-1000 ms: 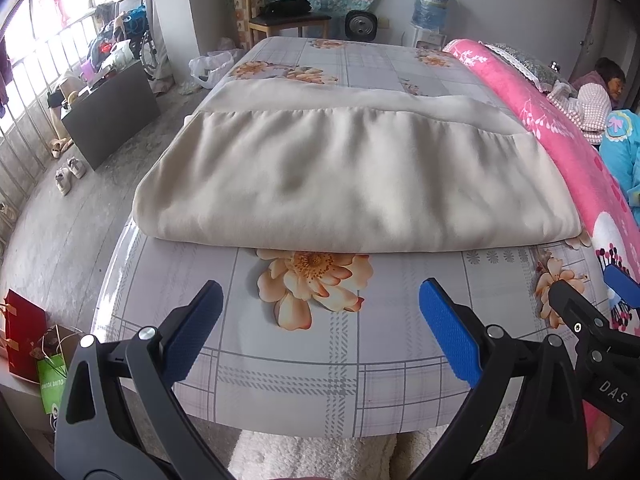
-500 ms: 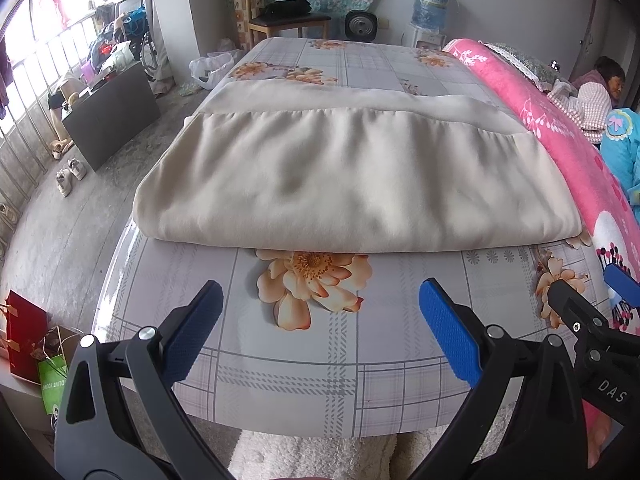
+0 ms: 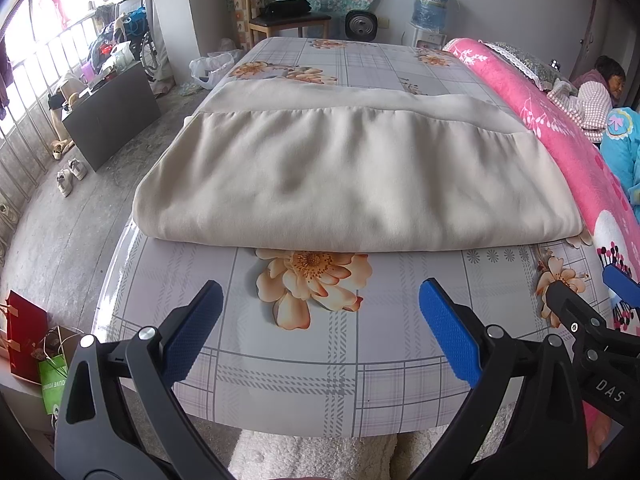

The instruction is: Fold large clothes

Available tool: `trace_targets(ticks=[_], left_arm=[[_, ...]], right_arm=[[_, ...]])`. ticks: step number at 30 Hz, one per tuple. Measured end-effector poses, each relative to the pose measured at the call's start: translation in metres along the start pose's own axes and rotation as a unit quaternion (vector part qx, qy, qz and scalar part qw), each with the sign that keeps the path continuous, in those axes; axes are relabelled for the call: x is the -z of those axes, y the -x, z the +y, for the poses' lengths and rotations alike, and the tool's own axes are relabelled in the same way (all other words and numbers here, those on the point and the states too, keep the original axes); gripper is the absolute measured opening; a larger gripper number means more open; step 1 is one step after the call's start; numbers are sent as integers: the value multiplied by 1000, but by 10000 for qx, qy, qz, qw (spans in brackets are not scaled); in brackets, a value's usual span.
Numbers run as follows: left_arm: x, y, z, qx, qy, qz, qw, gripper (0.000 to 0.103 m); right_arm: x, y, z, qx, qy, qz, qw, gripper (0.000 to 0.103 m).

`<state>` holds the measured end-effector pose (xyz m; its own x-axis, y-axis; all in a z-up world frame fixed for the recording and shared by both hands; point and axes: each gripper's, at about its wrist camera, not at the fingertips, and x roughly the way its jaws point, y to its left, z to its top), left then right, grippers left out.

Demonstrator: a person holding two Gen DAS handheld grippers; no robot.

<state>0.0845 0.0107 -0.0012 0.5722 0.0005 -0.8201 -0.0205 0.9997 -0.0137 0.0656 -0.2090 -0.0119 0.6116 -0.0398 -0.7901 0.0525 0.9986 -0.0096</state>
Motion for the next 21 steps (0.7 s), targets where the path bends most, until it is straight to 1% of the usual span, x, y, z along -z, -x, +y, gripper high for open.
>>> trace_targets(ticks=[21], left_arm=[[2, -1, 0, -29, 1, -20, 10000, 95]], right_arm=[[1, -1, 1, -8, 10, 20, 10000, 97]])
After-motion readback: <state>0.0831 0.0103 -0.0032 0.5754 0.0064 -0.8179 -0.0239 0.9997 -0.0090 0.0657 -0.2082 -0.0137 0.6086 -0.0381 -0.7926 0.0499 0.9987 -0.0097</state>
